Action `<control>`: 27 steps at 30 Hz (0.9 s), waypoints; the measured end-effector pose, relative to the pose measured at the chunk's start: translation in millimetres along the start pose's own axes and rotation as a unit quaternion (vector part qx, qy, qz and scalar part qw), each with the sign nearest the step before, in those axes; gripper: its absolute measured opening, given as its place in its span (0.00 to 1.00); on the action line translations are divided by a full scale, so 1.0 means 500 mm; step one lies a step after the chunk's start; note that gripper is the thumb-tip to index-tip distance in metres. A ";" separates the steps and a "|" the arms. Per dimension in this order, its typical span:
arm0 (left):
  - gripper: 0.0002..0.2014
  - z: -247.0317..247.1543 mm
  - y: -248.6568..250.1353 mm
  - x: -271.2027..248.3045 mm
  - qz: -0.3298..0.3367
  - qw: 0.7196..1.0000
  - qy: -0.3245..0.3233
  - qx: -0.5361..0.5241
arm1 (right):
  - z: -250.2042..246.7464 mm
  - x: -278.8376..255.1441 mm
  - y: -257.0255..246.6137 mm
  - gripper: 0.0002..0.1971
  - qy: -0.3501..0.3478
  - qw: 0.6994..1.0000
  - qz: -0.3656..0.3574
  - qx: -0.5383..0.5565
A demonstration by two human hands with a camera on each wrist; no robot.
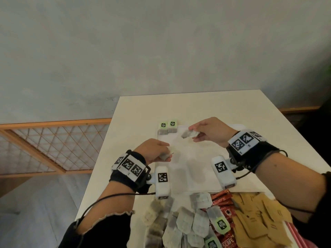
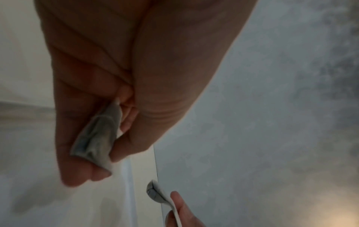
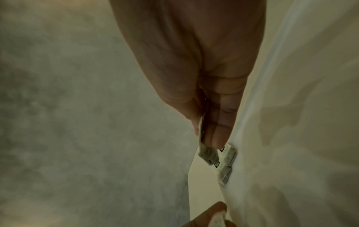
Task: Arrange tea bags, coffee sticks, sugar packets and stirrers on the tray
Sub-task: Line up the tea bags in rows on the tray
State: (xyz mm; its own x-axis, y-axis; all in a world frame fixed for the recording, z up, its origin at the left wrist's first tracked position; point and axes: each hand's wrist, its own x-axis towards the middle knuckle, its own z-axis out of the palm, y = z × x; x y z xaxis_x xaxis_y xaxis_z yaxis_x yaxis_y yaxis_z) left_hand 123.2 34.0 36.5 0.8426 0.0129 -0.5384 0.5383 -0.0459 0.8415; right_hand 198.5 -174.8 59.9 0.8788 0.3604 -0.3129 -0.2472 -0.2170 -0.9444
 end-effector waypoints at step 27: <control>0.10 0.039 0.018 0.068 0.362 0.851 0.164 0.342 | 0.024 0.053 -0.009 0.11 -0.084 0.968 0.153 0.181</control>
State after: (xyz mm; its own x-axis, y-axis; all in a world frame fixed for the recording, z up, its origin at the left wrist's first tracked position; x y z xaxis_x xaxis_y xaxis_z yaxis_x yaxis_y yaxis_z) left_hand 156.3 14.8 24.8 0.9690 0.0073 0.2468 -0.1634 -0.7307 0.6629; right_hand 217.8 -153.6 54.6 0.6709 0.4786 -0.5664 -0.6385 -0.0156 -0.7694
